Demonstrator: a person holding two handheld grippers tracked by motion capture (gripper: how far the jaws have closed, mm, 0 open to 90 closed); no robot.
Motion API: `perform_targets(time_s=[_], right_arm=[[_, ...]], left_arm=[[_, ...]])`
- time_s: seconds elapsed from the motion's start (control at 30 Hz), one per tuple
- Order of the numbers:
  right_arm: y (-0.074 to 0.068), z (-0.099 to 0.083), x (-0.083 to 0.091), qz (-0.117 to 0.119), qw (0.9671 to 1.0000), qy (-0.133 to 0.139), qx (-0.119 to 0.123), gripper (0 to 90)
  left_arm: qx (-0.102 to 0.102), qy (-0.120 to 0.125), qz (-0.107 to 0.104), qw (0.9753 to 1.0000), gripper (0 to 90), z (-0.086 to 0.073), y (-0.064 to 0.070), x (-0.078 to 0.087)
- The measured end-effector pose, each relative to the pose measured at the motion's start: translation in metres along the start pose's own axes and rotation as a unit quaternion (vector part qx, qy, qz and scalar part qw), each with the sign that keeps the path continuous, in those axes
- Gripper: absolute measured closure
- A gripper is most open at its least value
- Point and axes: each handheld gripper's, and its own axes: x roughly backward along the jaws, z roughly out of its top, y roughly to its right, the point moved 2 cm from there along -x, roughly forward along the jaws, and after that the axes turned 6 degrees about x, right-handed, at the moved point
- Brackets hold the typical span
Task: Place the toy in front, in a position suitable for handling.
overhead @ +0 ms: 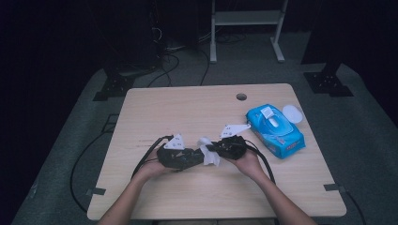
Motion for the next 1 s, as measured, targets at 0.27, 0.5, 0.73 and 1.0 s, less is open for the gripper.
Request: perform_targets(time_s=[0.27,0.5,0.73,1.0], right_arm=[[0.005,-0.011,0.005,-0.004,0.9999,0.005,-0.010,83.4],[0.011,-0.024,0.006,-0.001,0.9993,0.000,-0.037,83.4],[0.013,-0.028,0.008,0.001,0.9989,0.003,-0.046,83.4],[0.018,-0.038,0.005,0.015,0.9968,0.000,-0.078,83.3]], left_arm=[[-0.010,-0.012,0.000,0.9999,56.2,0.004,0.001,-0.002],[-0.014,-0.036,0.005,0.9992,55.4,0.012,0.002,-0.006],[-0.021,-0.082,0.012,0.9963,50.2,0.020,0.003,-0.020],[-0.047,-0.117,0.018,0.9919,56.2,0.030,0.008,-0.029]])
